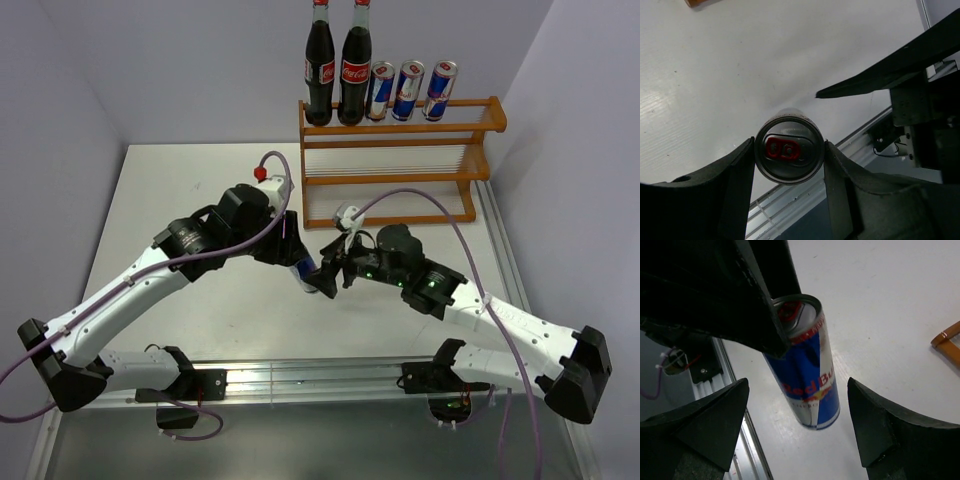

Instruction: Place and organize the beverage onto the shelf

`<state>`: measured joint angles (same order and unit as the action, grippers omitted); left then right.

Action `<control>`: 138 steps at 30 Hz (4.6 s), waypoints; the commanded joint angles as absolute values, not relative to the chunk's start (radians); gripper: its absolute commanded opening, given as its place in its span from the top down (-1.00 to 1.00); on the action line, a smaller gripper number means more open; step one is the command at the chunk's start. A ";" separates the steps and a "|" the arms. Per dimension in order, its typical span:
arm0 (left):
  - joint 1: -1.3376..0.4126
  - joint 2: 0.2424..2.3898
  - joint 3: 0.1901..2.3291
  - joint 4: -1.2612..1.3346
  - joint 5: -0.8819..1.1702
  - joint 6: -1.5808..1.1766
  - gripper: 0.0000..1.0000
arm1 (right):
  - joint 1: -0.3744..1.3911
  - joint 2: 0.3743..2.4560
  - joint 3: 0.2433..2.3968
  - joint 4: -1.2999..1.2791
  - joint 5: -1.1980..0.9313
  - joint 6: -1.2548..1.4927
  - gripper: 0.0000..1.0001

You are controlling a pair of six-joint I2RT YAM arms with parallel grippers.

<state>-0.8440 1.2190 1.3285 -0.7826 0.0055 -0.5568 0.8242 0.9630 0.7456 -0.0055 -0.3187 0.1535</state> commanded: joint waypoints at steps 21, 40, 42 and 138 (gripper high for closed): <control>-0.842 1.252 1.463 -0.746 0.123 -0.476 0.99 | 0.946 1.071 0.712 0.104 -0.206 -0.028 0.09; -0.844 1.198 1.457 -0.669 -0.099 -0.566 -0.99 | 0.943 0.937 0.543 0.419 -0.097 0.086 1.00; -0.839 1.190 1.469 -0.707 -0.200 -0.584 -0.99 | 0.934 0.922 0.500 0.474 -0.008 0.109 1.00; -0.411 1.039 0.948 -0.565 -0.115 -0.411 -0.99 | -0.235 1.704 1.566 0.331 -0.342 -0.005 -0.03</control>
